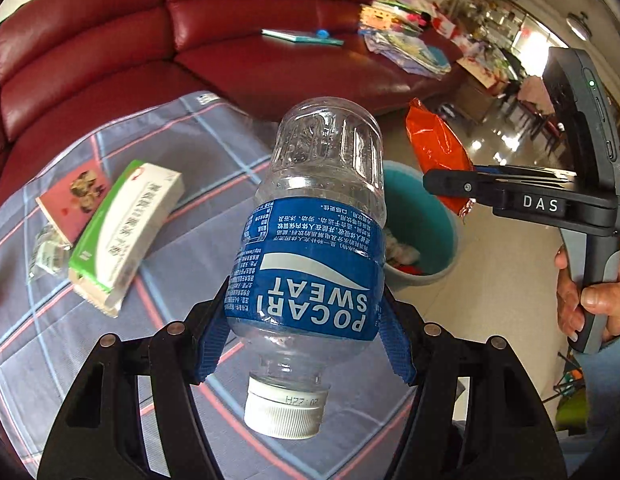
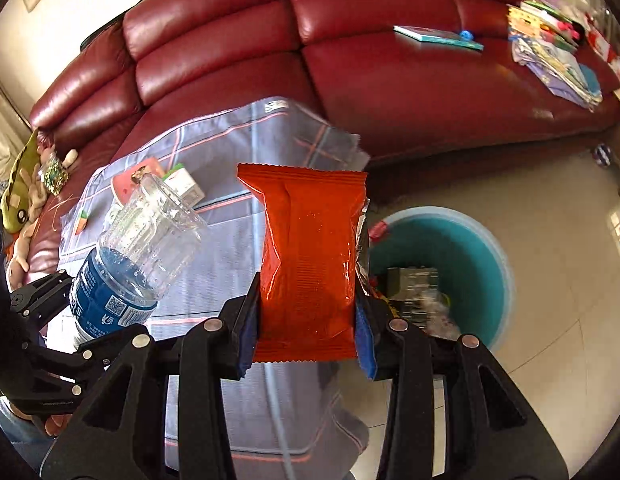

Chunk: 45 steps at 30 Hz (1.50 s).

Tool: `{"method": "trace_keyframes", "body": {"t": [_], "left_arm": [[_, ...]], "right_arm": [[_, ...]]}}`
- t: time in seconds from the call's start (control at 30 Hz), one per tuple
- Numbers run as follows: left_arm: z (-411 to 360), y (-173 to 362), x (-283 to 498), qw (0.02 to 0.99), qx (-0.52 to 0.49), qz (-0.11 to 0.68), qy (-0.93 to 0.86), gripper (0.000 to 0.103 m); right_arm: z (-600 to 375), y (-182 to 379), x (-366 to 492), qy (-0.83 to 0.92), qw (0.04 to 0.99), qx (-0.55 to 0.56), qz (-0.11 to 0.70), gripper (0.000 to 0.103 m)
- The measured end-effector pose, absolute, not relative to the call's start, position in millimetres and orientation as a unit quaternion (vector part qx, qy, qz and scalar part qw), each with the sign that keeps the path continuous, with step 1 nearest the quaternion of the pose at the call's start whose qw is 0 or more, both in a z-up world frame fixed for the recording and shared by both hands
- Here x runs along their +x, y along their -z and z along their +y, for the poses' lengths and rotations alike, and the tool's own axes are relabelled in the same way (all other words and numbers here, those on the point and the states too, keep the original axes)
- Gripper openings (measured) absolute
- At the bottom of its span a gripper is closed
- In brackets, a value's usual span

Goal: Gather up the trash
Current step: 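Carry bottle and snack bag over the teal bin and open both tools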

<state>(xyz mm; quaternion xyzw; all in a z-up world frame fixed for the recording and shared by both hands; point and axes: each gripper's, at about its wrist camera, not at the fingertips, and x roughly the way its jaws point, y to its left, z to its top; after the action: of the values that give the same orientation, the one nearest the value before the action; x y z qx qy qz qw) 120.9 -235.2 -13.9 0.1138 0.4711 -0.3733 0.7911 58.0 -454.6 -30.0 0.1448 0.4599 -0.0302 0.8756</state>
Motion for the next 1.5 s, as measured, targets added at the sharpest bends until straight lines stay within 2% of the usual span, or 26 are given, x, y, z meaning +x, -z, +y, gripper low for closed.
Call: {"method": "trace_keyframes", "body": {"t": [0.43, 0.87, 1.33, 1.43, 1.47, 1.5], "left_arm": [[-365.6, 58.1, 116.8, 0.737, 0.176, 0.502, 0.417, 0.067], [-434.3, 104.2, 138.3, 0.708, 0.186, 0.538, 0.418, 0.068], [-428.0, 110.0, 150.2, 0.725, 0.168, 0.539, 0.395, 0.091], [-423.2, 106.9, 148.9, 0.726, 0.165, 0.537, 0.395, 0.095], [-421.7, 105.8, 148.6, 0.726, 0.163, 0.538, 0.396, 0.095], [-420.7, 105.1, 148.6, 0.726, 0.162, 0.538, 0.397, 0.096]], "right_arm": [[-561.0, 68.8, 15.9, 0.098, 0.855, 0.211, 0.463, 0.038], [-593.0, 99.9, 26.4, 0.111, 0.836, 0.234, 0.484, 0.038], [-593.8, 117.1, 41.6, 0.115, 0.825, 0.233, 0.501, 0.039], [-591.6, 119.1, 44.8, 0.115, 0.823, 0.230, 0.506, 0.046], [-591.0, 119.5, 45.9, 0.116, 0.823, 0.230, 0.507, 0.056], [-590.6, 120.3, 46.8, 0.115, 0.821, 0.231, 0.509, 0.060]]}}
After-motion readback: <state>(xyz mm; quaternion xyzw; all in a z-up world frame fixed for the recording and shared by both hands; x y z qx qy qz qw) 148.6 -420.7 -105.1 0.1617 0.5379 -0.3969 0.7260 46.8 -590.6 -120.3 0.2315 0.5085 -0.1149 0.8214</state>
